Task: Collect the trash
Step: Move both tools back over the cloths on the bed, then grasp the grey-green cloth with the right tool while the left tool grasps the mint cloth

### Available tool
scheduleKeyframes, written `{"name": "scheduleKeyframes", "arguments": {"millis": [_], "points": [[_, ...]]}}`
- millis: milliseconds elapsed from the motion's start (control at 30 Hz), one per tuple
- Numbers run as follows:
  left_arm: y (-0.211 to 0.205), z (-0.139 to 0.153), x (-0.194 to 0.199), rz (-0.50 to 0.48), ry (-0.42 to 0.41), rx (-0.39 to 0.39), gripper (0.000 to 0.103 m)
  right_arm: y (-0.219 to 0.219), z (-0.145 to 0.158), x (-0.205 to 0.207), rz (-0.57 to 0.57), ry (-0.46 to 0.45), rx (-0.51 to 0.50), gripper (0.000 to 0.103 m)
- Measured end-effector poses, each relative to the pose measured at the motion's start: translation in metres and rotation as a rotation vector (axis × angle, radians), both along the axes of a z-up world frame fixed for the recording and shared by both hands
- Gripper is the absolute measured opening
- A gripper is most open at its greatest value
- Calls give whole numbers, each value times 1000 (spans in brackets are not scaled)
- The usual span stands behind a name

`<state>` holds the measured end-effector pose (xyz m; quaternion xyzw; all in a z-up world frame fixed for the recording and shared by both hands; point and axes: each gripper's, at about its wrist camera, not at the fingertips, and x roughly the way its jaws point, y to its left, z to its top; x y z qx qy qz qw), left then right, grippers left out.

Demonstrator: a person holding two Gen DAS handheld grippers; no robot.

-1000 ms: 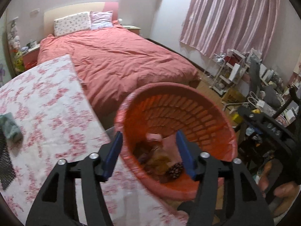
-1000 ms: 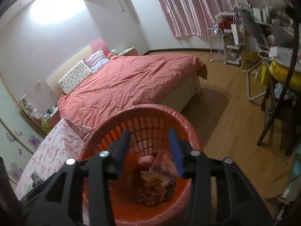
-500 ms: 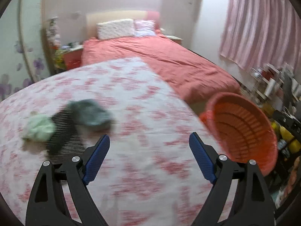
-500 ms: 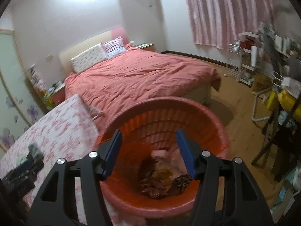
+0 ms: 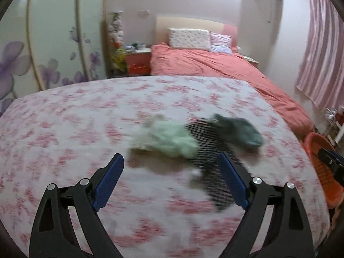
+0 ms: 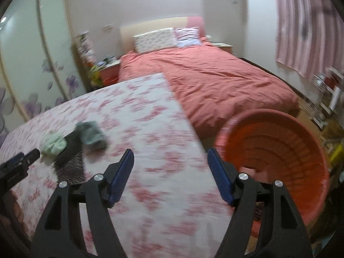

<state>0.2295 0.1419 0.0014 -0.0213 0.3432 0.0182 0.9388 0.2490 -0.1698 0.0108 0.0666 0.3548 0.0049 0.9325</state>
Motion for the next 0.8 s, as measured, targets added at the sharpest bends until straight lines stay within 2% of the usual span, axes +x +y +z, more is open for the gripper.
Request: {"name": "scheduleKeyframes", "arguments": {"millis": [167, 333, 500, 700, 767, 800], "points": [[29, -2, 0, 61, -7, 36, 88, 50, -6, 28, 107, 20, -6, 70], [53, -5, 3, 77, 3, -11, 88, 83, -10, 51, 183, 20, 20, 69], [60, -9, 12, 62, 15, -54, 88, 117, -14, 79, 239, 32, -4, 68], [52, -11, 21, 23, 12, -50, 88, 136, -31, 109, 258, 102, -61, 67], [50, -12, 25, 12, 22, -62, 88, 137, -37, 114, 270, 144, -74, 55], [49, -13, 27, 9, 28, -68, 88, 135, -39, 115, 274, 154, -70, 40]]}}
